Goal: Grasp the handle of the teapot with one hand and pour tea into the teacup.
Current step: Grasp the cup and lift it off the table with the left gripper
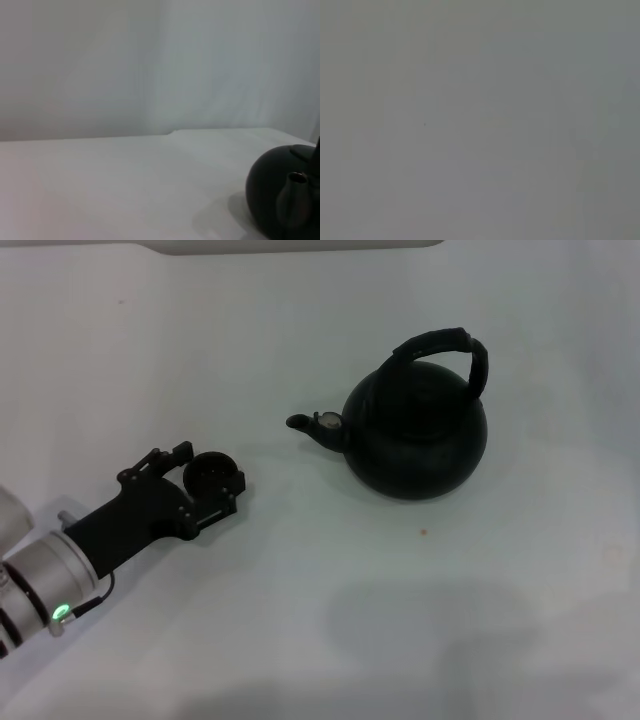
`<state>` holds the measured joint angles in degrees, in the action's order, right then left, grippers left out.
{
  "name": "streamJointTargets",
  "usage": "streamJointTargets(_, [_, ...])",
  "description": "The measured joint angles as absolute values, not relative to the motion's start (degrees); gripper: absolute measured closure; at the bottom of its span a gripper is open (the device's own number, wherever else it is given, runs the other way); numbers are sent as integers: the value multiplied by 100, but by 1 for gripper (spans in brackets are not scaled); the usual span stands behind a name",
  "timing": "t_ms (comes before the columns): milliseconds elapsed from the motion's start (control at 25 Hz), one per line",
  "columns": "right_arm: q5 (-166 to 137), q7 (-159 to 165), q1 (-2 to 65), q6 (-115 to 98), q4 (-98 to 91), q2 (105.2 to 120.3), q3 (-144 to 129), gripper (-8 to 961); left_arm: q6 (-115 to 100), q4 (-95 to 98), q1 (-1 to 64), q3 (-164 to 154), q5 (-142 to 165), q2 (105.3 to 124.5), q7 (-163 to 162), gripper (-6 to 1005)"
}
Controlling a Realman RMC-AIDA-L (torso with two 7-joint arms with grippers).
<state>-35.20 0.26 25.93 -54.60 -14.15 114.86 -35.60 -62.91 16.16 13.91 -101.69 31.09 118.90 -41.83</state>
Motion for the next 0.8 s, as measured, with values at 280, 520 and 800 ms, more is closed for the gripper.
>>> streamJointTargets(280, [-3520, 26, 2590, -5470, -1415, 11486, -3560, 106, -6209, 1602, 1432, -10242, 3120, 11879, -4293, 120])
streamJointTargets(520, [-3512, 26, 2567, -5550, -1415, 11486, -3560, 106, -6153, 1599, 1433, -10246, 3121, 11881, -4363, 120])
streamJointTargets(800, [-3515, 26, 2566, -5553, -1415, 11486, -3559, 106, -6085, 1599, 1433, -10248, 3125, 11883, -4402, 120])
